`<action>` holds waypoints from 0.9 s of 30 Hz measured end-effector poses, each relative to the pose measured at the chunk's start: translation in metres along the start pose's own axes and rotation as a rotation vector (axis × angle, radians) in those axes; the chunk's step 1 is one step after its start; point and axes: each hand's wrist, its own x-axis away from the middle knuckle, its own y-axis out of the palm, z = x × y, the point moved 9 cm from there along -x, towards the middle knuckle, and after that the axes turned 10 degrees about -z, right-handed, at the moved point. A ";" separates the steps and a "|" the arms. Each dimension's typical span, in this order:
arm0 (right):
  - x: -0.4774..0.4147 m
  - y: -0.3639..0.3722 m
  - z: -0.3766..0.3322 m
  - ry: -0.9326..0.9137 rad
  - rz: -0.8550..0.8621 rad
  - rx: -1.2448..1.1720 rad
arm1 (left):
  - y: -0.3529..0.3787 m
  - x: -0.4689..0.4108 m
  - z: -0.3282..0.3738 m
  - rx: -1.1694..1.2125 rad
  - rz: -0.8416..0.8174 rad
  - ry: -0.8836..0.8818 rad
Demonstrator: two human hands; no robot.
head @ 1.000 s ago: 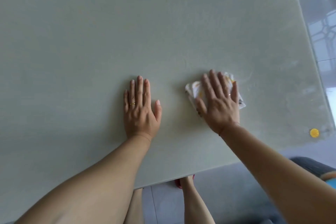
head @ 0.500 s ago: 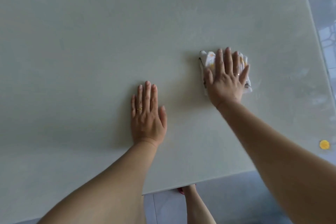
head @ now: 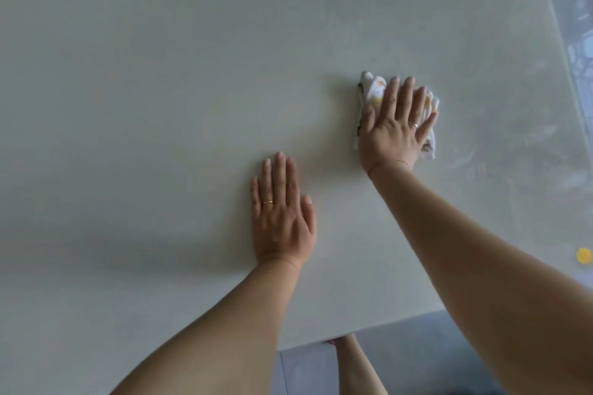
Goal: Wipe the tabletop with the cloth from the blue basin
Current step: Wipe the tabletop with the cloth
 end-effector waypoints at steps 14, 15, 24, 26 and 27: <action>0.066 0.030 -0.072 -0.386 -0.100 0.092 | 0.002 -0.001 -0.001 0.011 -0.075 -0.006; 0.066 0.027 -0.067 -0.360 -0.082 0.075 | 0.002 0.000 -0.001 0.010 -0.075 -0.005; 0.055 0.026 -0.081 -0.754 -0.106 0.315 | 0.002 0.000 0.000 -0.041 -0.035 -0.013; 0.023 0.013 -0.073 -0.849 -0.072 0.378 | 0.001 0.000 -0.001 -0.030 -0.019 -0.010; -0.001 0.002 -0.063 -0.791 -0.050 0.362 | 0.000 0.000 -0.001 -0.030 -0.014 -0.006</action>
